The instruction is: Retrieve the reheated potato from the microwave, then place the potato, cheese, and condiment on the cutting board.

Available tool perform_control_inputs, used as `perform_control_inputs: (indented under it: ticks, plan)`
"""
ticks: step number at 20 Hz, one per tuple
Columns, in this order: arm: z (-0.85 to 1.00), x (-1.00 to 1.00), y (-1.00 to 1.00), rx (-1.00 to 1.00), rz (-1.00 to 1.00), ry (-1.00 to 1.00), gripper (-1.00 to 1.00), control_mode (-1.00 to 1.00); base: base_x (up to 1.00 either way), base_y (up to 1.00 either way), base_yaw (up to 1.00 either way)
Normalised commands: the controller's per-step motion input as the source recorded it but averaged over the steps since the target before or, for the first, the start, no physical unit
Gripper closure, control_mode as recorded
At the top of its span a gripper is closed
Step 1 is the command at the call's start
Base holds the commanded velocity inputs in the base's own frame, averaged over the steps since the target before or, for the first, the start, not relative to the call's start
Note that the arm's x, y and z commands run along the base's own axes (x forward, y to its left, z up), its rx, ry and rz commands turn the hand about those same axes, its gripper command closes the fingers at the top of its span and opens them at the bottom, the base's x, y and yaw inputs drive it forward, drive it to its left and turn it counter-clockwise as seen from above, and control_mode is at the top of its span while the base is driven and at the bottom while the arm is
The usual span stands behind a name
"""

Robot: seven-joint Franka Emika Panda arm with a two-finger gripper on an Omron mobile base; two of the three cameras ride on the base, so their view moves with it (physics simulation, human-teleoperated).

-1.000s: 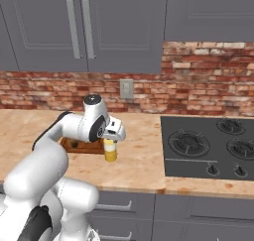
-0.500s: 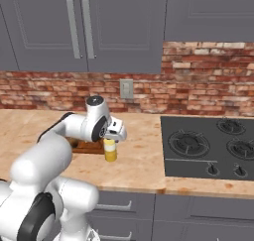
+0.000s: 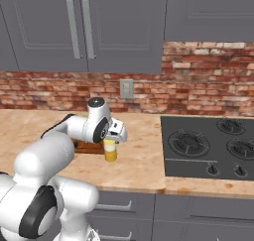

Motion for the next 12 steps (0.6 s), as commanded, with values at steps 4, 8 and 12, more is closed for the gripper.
perform_control_inputs:
  ticks: [4,8,12]
  plan:
    - [-0.14,0.03,0.0,0.0,0.0,0.0,-1.0,-1.0,0.0,0.0,0.0]
    - [-0.11,0.05,0.0,0.0,0.0,0.0,-1.0,-1.0,0.0,0.0,0.0]
    - [-0.1,0.05,0.0,0.0,0.0,0.0,-1.0,-1.0,0.0,0.0,0.0]
